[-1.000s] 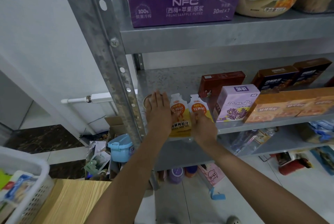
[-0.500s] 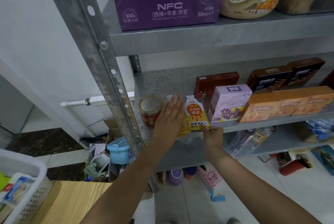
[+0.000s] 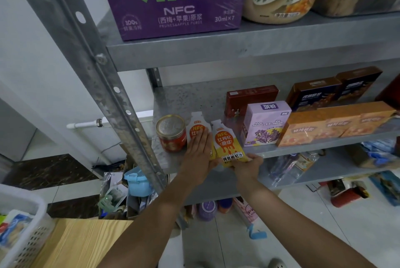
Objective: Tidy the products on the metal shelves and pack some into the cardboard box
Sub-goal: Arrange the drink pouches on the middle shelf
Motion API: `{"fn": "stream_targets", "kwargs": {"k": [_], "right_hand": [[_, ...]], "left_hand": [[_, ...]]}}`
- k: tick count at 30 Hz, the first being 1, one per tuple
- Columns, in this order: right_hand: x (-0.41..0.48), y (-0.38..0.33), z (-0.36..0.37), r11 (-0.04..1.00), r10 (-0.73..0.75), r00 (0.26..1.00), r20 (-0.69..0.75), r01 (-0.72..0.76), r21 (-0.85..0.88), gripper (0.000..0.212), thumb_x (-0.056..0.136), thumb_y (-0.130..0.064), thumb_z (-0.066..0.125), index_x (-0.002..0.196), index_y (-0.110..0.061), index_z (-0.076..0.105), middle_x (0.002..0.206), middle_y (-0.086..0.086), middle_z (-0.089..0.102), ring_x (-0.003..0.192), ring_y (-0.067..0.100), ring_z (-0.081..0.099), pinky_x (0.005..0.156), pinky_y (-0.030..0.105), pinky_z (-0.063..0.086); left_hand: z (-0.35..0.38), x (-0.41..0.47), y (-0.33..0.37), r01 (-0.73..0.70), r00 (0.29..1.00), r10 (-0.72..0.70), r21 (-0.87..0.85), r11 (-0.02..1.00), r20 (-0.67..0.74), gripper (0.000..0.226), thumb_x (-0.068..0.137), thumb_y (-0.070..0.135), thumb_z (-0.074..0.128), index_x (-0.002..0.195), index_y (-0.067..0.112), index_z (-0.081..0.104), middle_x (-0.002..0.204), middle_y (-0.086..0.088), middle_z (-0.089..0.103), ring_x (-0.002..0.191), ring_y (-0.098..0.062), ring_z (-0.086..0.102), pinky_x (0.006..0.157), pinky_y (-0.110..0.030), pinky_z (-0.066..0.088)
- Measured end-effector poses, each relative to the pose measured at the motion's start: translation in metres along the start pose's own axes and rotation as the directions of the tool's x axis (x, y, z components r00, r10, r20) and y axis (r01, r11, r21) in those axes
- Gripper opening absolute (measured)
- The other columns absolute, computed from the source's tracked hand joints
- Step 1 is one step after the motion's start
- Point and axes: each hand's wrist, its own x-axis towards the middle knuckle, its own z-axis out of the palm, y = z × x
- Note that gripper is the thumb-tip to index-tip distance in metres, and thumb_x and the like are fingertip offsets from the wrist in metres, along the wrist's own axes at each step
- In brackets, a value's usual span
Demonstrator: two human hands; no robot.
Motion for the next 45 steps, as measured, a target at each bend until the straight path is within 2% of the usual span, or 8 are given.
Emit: {"fn": "stream_targets", "kwargs": {"k": [6, 13, 17, 20, 23, 25, 29, 45], "right_hand": [[-0.017, 0.0, -0.03, 0.98, 0.132, 0.923, 0.361, -0.175, 0.09, 0.024, 0.091, 0.01, 0.053, 0.115, 0.007, 0.057, 0.099, 0.021, 0.066, 0.082, 0.028, 0.066, 0.05, 0.024, 0.056], [-0.012, -0.014, -0.044, 0.956, 0.194, 0.906, 0.377, -0.26, 0.133, 0.025, 0.096, 0.001, 0.052, 0.12, 0.004, 0.056, 0.097, 0.016, 0.069, 0.08, 0.024, 0.067, 0.049, 0.025, 0.055], [-0.024, -0.018, -0.054, 0.941, 0.194, 0.891, 0.41, -0.287, 0.179, 0.017, 0.095, 0.003, 0.051, 0.11, 0.0, 0.057, 0.089, 0.014, 0.069, 0.071, 0.022, 0.069, 0.048, 0.025, 0.055], [-0.036, -0.015, -0.063, 0.948, 0.128, 0.873, 0.47, -0.247, 0.202, 0.014, 0.093, 0.001, 0.054, 0.106, -0.003, 0.059, 0.082, 0.012, 0.075, 0.068, 0.022, 0.073, 0.052, 0.027, 0.057], [-0.05, -0.014, -0.064, 0.966, 0.019, 0.854, 0.521, -0.15, 0.212, 0.021, 0.09, 0.0, 0.058, 0.111, -0.001, 0.059, 0.09, 0.014, 0.075, 0.075, 0.024, 0.073, 0.059, 0.029, 0.059], [-0.055, -0.015, -0.063, 0.977, -0.029, 0.841, 0.54, -0.09, 0.194, 0.026, 0.087, 0.001, 0.06, 0.113, 0.0, 0.059, 0.095, 0.015, 0.074, 0.081, 0.026, 0.073, 0.064, 0.03, 0.059], [-0.062, -0.022, -0.063, 0.983, -0.085, 0.777, 0.623, -0.037, 0.18, 0.042, 0.078, -0.006, 0.065, 0.119, 0.003, 0.059, 0.11, 0.019, 0.071, 0.101, 0.032, 0.069, 0.082, 0.034, 0.059], [-0.074, -0.045, -0.047, 0.95, -0.264, 0.744, 0.614, 0.311, 0.033, 0.016, 0.087, -0.008, 0.068, 0.1, -0.018, 0.068, 0.102, 0.004, 0.074, 0.092, 0.015, 0.072, 0.078, 0.026, 0.058]], "left_hand": [[-0.006, 0.0, -0.001, 0.001, 0.999, 0.0, -0.03, 1.0, 0.048, 0.118, 0.066, 0.083, -0.026, 0.155, 0.01, -0.006, 0.163, -0.007, -0.013, 0.143, -0.016, -0.027, 0.11, -0.026, -0.026], [-0.026, 0.008, -0.002, 0.021, 0.98, -0.011, -0.046, 0.999, 0.198, 0.08, 0.097, 0.059, 0.015, 0.156, 0.008, -0.002, 0.164, -0.008, -0.009, 0.15, -0.02, -0.013, 0.121, -0.034, -0.01], [-0.042, 0.013, 0.004, 0.074, 0.997, -0.065, -0.317, 0.946, 0.039, 0.072, 0.101, 0.053, 0.029, 0.155, 0.008, 0.015, 0.164, -0.008, 0.01, 0.151, -0.021, 0.006, 0.123, -0.036, 0.006], [-0.058, 0.017, 0.022, 0.21, 0.964, -0.258, -0.775, 0.596, 0.064, 0.061, 0.095, 0.064, 0.037, 0.12, 0.012, 0.056, 0.123, -0.008, 0.062, 0.115, -0.022, 0.056, 0.1, -0.04, 0.041], [-0.077, 0.019, 0.035, 0.358, 0.905, -0.252, -0.933, 0.021, 0.342, 0.025, 0.101, 0.029, 0.051, 0.112, 0.01, 0.061, 0.105, -0.012, 0.068, 0.098, -0.027, 0.065, 0.096, -0.049, 0.05], [-0.085, 0.02, 0.04, 0.365, 0.89, -0.25, -0.924, -0.112, 0.382, 0.022, 0.1, 0.011, 0.051, 0.118, 0.005, 0.061, 0.106, -0.015, 0.067, 0.095, -0.029, 0.065, 0.094, -0.048, 0.051], [-0.107, 0.023, 0.045, 0.334, 0.895, -0.285, -0.939, -0.084, 0.344, 0.019, 0.099, 0.006, 0.05, 0.113, 0.002, 0.064, 0.102, -0.015, 0.069, 0.088, -0.026, 0.067, 0.079, -0.04, 0.056], [-0.149, 0.022, 0.05, 0.219, 0.924, -0.32, -0.976, -0.004, 0.209, 0.019, 0.101, 0.007, 0.046, 0.101, 0.012, 0.064, 0.09, -0.009, 0.07, 0.081, -0.021, 0.068, 0.076, -0.036, 0.057]]}}
